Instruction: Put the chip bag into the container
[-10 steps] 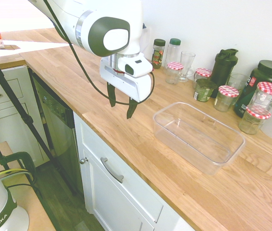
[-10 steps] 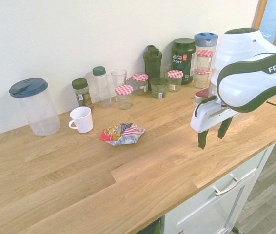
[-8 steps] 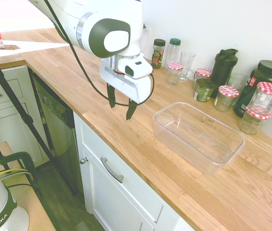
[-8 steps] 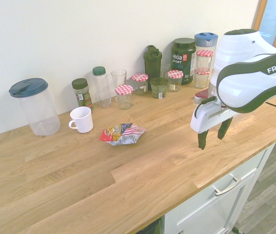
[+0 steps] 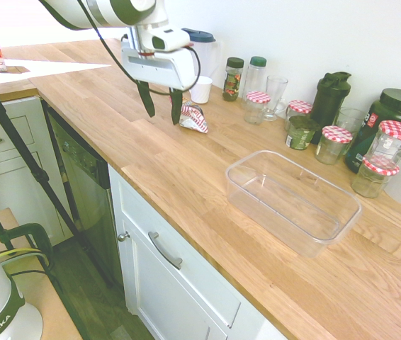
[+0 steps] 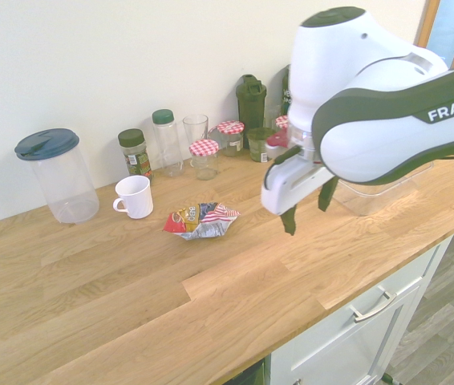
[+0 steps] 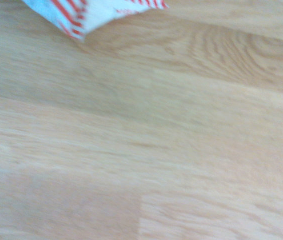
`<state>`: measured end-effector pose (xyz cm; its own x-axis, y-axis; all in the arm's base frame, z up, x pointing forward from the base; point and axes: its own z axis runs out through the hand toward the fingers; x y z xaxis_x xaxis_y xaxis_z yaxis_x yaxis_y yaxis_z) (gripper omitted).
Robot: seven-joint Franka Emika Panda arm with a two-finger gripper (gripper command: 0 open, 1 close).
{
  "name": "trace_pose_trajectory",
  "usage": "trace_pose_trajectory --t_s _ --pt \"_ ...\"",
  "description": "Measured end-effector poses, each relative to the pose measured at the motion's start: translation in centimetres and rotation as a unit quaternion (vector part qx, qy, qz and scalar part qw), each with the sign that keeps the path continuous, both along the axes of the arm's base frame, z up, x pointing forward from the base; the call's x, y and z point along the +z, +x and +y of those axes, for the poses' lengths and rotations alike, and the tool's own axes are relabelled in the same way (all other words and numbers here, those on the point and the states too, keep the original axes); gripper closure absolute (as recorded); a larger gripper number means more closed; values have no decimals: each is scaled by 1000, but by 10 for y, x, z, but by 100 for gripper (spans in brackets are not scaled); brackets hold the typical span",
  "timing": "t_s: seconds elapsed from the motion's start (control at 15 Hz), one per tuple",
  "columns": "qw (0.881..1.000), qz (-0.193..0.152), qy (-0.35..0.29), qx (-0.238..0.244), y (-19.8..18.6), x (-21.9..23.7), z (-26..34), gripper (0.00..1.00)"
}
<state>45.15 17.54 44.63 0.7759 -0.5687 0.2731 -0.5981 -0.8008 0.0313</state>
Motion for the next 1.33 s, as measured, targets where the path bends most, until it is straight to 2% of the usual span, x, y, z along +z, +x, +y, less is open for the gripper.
trace_pose_trajectory --t_s 0.33,0.53,0.8,1.13,1.2,1.33 --pt "995 0 -70 71 68 -19 66 0" --pt "989 2 -105 106 94 -23 112 0" --pt "982 9 -137 127 120 -36 156 0" --pt "976 17 -164 145 161 -65 179 0" --pt "975 18 -168 147 166 -70 184 100" --pt "973 18 -174 151 174 -82 192 100"
